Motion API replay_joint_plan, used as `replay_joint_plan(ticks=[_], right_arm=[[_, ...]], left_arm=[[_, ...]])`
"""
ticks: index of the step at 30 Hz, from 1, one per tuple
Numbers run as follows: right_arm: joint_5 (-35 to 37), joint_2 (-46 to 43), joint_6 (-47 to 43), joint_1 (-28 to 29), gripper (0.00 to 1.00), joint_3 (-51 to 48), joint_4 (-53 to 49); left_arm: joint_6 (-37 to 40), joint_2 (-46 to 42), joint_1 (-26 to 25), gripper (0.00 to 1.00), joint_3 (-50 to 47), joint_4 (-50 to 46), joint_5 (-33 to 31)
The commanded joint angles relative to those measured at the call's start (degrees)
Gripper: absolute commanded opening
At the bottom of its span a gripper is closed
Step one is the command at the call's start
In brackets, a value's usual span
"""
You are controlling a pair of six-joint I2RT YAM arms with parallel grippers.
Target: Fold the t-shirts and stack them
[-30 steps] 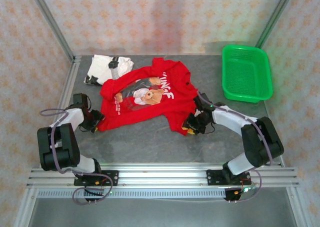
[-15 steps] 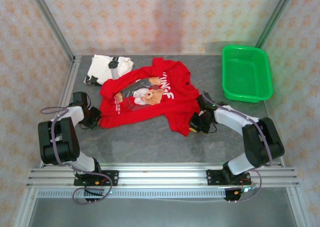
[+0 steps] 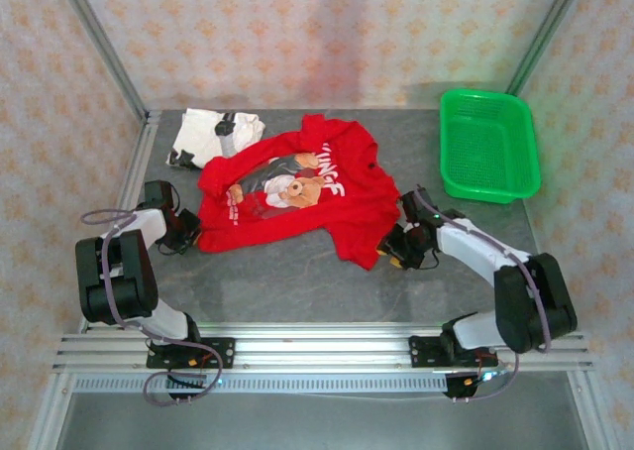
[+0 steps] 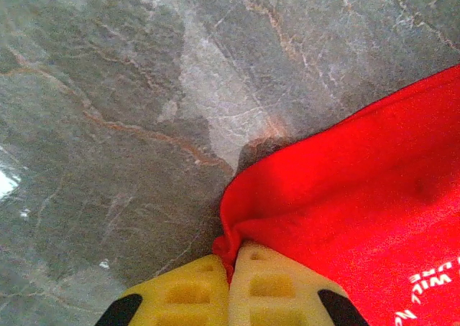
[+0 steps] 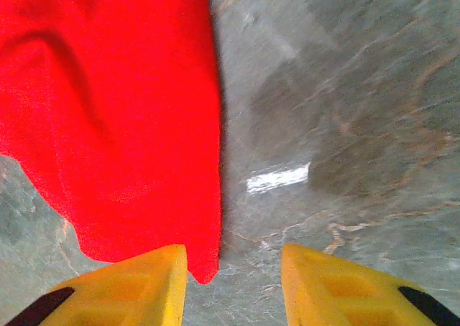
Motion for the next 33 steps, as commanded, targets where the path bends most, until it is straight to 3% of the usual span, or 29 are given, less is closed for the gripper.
replay_joint_plan(ticks=[1, 9, 14, 17, 21, 33], right_arm=[[-1.94, 3.14, -1.16, 1.9, 0.4, 2.04, 1.35], [-2.43, 8.7, -2.12, 4.24, 0.39, 5.5, 1.52], [-1.28, 11.58, -2.19, 4.47, 0.17, 6.1, 0.22], [-1.36, 12.34, -2.23, 4.35, 0.14, 6.28, -0.23], [0.66, 11.0, -2.17, 3.99, 0.0, 6.3, -1.95], [6.46, -4.31, 5.08, -4.67, 0.0, -4.51, -3.45]], left_arm=[[1.49, 3.4, 0.7, 0.03, -1.67, -0.69, -2.36], [1.76, 3.44, 0.7, 0.03, -2.13, -0.42, -1.91], [2.1, 3.42, 0.7, 0.03, -2.28, -0.61, -1.97], [2.3, 3.42, 0.74, 0.03, -2.45, -0.69, -1.96], [2.6, 3.25, 0.92, 0.03, -2.79, -0.72, -2.1], [3.78, 2.55, 2.45, 0.02, -3.5, -1.22, -2.34]])
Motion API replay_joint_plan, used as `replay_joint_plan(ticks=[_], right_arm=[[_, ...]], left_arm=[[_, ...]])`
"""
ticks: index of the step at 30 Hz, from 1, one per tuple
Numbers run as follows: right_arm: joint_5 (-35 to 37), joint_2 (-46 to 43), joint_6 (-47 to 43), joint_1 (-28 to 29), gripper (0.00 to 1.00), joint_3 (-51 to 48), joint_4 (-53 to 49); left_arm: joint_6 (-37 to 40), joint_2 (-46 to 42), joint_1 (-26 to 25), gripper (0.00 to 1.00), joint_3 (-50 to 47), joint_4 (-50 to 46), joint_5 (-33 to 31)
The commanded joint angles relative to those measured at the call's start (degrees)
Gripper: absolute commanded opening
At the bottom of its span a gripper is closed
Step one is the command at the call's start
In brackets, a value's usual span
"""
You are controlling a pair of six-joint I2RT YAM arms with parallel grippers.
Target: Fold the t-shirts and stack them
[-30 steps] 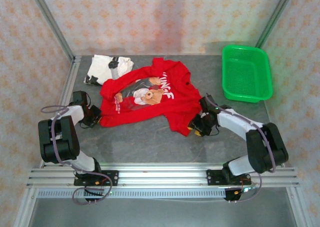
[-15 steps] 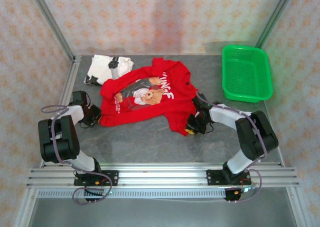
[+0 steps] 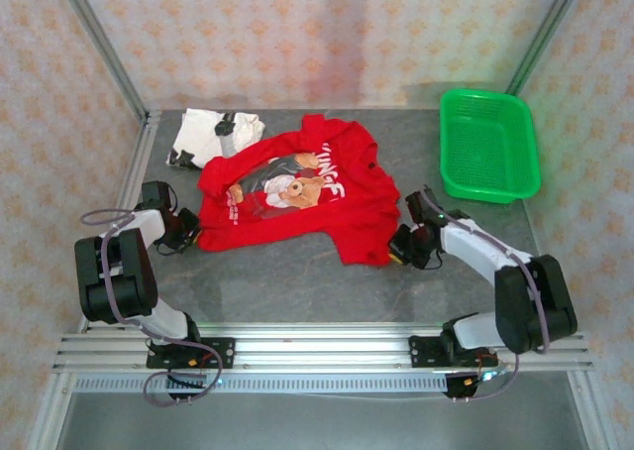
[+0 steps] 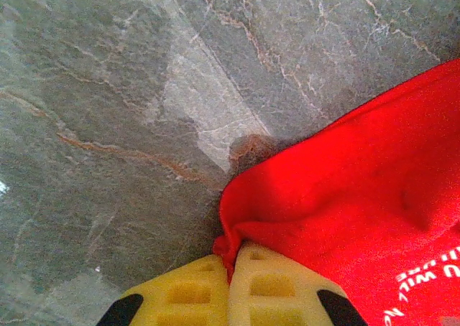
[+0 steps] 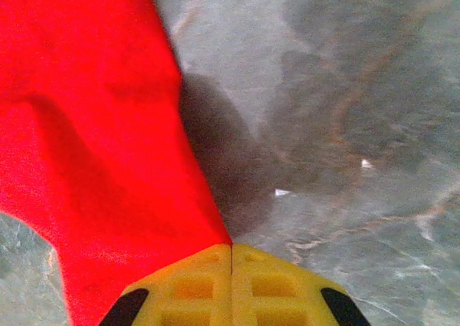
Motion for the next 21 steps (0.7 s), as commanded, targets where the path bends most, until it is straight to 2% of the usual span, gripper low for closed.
replay_joint_plan(ticks=[1, 10, 12, 14, 17, 21], right_arm=[[3.21, -2.96, 3.99, -1.9, 0.0, -3.78, -2.46], [4.72, -9.11, 9.1, -8.59, 0.01, -12.01, -4.22], [4.77, -10.66, 9.01, -8.85, 0.07, -12.13, -4.34], [5.43, -11.47, 8.64, -8.8, 0.2, -11.53, -5.57], [5.73, -12.66, 7.5, -8.81, 0.32, -10.39, -7.1], [3.92, -14.18, 5.31, -8.81, 0.4, -9.07, -7.36]], left_arm=[[1.89, 2.28, 1.22, 0.02, -2.99, -3.22, -4.83], [2.68, 2.6, 1.71, 0.02, -2.98, -3.54, -4.87], [2.84, 2.77, 1.75, 0.02, -3.02, -3.56, -4.85], [3.09, 2.7, 1.68, 0.02, -2.96, -3.7, -4.86], [3.18, 2.74, 1.67, 0.02, -3.05, -3.43, -4.19], [3.31, 2.94, 1.67, 0.02, -3.35, -3.19, -3.59]])
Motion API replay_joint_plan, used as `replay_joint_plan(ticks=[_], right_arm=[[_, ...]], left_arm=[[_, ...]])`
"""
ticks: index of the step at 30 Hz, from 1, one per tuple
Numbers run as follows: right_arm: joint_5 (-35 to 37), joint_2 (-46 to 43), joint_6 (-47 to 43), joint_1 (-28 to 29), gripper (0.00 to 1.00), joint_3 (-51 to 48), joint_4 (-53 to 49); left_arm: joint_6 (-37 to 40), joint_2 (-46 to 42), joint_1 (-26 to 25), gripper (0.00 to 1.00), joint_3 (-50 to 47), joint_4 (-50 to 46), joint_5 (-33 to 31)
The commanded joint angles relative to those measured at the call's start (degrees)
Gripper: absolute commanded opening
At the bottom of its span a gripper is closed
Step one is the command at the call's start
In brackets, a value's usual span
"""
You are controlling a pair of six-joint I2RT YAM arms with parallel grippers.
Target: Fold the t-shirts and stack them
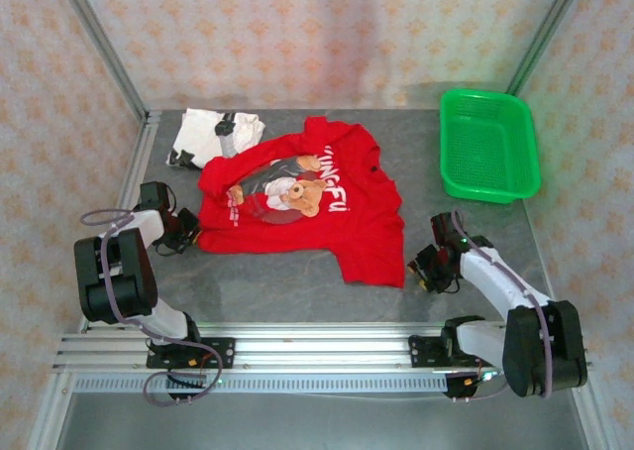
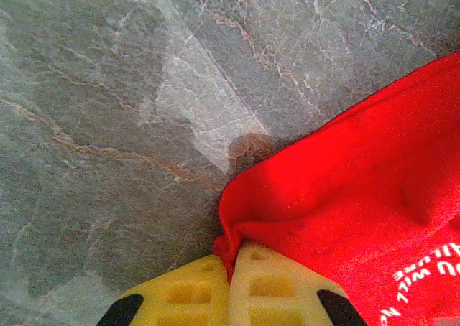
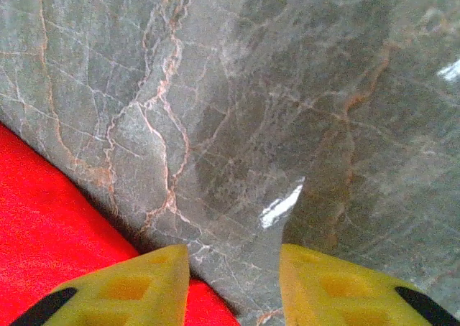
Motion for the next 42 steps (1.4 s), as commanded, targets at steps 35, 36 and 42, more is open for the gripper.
replay_joint_plan(ticks=[35, 36, 42], right_arm=[[-5.59, 10.2, -5.95, 8.24, 0.0, 7.27, 2.69], [-5.7, 10.41, -6.17, 8.25, 0.0, 7.22, 2.63], [-5.99, 10.93, -6.77, 8.14, 0.0, 7.39, 2.57]], left_arm=[[-0.99, -8.81, 1.44, 0.38, -4.17, -17.61, -3.44], [-1.14, -9.69, 1.46, 0.42, -4.25, -18.6, -3.48], [-0.74, -12.65, 4.01, 0.61, -5.42, -23.74, -5.99]])
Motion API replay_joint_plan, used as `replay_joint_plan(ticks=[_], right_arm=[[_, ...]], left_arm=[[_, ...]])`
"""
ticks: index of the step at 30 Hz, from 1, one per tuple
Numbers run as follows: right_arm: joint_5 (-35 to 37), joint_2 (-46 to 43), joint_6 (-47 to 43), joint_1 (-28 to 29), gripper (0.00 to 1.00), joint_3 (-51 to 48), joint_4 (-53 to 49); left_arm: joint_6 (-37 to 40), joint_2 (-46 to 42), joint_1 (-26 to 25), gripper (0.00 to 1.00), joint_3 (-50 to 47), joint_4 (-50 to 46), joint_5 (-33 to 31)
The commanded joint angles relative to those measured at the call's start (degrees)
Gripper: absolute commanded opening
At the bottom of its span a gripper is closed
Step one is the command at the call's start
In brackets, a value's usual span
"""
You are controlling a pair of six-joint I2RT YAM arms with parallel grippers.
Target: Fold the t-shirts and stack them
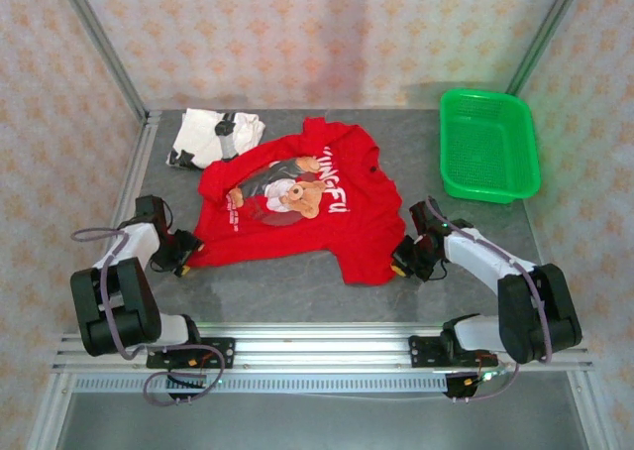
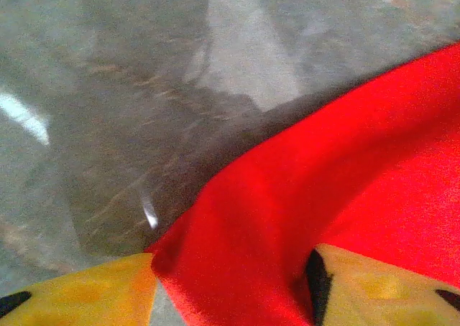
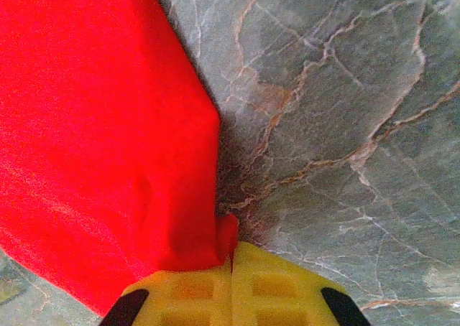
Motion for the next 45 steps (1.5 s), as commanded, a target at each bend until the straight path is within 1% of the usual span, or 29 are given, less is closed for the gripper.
replay_joint_plan(ticks=[1, 4, 6, 11, 14, 16, 19, 25, 30, 35, 37, 40, 45], right_arm=[[0.41, 0.28, -0.94, 0.08, 0.0, 0.42, -0.28], [0.4, 0.26, -1.4, 0.04, 0.0, 0.82, -0.89], [0.43, 0.23, -1.61, 0.02, 0.0, 0.82, -0.99], [0.14, 0.4, -1.89, 0.09, 0.0, 0.73, -0.91], [-0.15, 0.56, -2.15, 0.09, 0.0, 0.65, -0.96], [-0.3, 0.58, -2.26, 0.06, 0.0, 0.49, -0.9], [-0.47, 0.56, -2.28, 0.04, 0.0, 0.13, -0.64], [-1.05, 0.9, -2.54, 0.09, 0.0, -0.42, 0.14], [-1.27, 1.4, -2.76, 0.09, 0.0, -0.67, 0.74], [-1.84, 2.01, -2.86, 0.05, 0.0, -0.94, 1.62], [-1.88, 2.34, -3.09, 0.05, 0.0, -0.85, 1.64], [-2.06, 2.7, -3.21, 0.09, 0.0, -0.84, 1.89], [-2.32, 3.01, -2.93, 0.0, 0.0, -1.47, 3.04]], left_arm=[[-0.11, -1.57, 2.22, 0.62, -1.41, -6.64, -3.56], [-1.15, -4.94, 5.05, 0.7, -3.0, -6.58, -3.64], [-1.92, -7.4, 6.39, 0.73, -3.95, -6.31, -3.13], [-3.24, -9.32, 8.28, 0.75, -4.98, -6.13, -2.24], [-5.42, -10.84, 10.77, 0.76, -7.49, -1.75, 1.92], [-6.66, -10.79, 11.46, 0.74, -8.75, 0.9, 4.75], [-7.55, -10.95, 11.88, 0.72, -10.06, 3.18, 6.28], [-10.72, -9.5, 12.51, 0.7, -11.65, 12.62, 10.58], [-11.44, -7.53, 12.5, 0.59, -11.82, 15.81, 12.13], [-13.55, -4.59, 12.41, 0.58, -12.38, 22.79, 14.53], [-13.74, -3.55, 12.15, 0.58, -11.14, 23.49, 15.63], [-12.44, -3.03, 11.95, 0.58, -8.93, 21.66, 16.68], [-12.33, -2.04, 11.38, 0.58, -8.22, 21.28, 17.34]])
